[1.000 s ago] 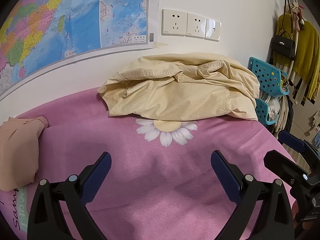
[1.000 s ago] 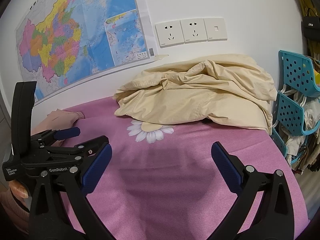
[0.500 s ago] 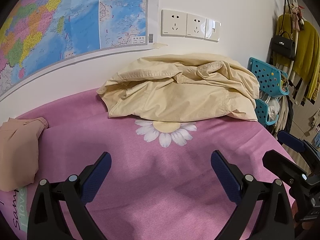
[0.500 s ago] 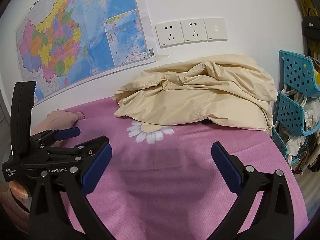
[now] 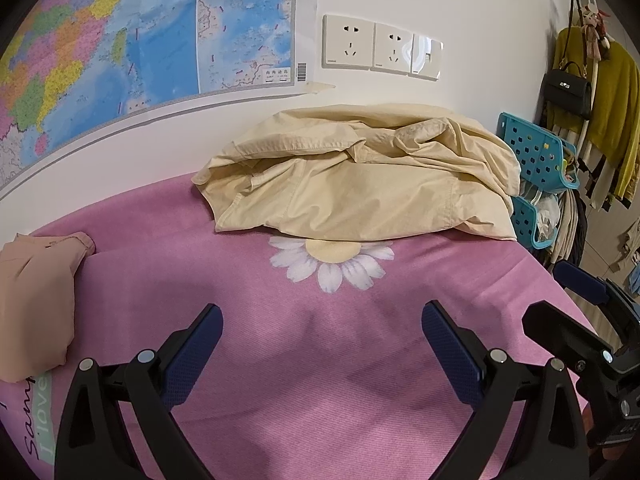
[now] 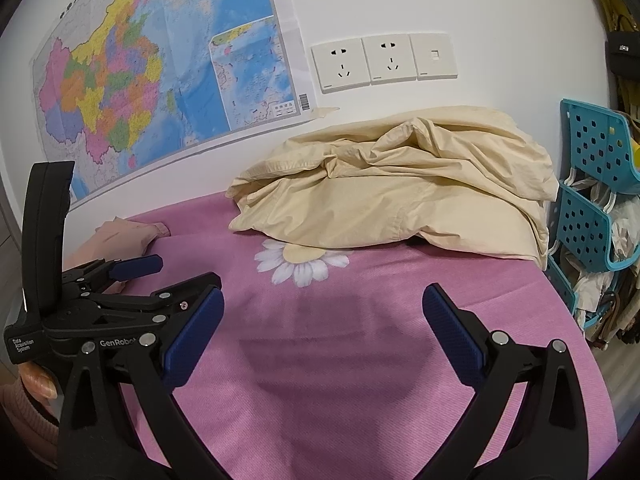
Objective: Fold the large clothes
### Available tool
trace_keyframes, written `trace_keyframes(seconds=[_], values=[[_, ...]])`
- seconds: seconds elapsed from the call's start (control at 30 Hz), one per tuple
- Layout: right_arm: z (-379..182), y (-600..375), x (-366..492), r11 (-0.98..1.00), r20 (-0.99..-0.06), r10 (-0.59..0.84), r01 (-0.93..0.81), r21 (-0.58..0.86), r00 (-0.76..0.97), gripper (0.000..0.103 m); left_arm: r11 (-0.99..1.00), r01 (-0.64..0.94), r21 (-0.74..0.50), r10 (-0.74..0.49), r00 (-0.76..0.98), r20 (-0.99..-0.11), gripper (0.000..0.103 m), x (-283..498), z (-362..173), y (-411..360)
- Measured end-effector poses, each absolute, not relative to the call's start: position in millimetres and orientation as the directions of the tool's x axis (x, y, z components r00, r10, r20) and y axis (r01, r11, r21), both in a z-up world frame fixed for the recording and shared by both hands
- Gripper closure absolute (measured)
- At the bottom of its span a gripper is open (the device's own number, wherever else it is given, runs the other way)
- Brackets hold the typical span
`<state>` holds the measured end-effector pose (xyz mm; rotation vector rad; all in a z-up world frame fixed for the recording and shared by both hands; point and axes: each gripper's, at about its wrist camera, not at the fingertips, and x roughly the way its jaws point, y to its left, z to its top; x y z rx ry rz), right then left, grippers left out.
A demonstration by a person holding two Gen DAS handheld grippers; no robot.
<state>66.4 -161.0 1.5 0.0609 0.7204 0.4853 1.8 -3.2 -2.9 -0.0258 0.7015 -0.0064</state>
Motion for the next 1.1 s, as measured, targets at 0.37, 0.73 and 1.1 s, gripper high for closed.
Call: trace_keyframes(seconds=[0.37,0.73,1.1], values=[[-1,-161,69,0.889,-0.622,0.444,-0.407,0.213,0.645,0.005,1.000,0.000,-0.029,-0.019,0.758,-0.652,0.007,4,-6,-4],[-2,-160,75,0.887,-0.627,0.444,-0.411,0.209,0.640,0.005,0.999,-0.005,-0.039,-0.023,0.745,-0.666,0.007,10,-9,-2],[-4,-160,77,0.885,-0.630,0.448,-0.414,0.212,0.635,0.005,0.999,-0.001,-0.042,-0.027,0.740,-0.672,0.007,13,-10,-2]])
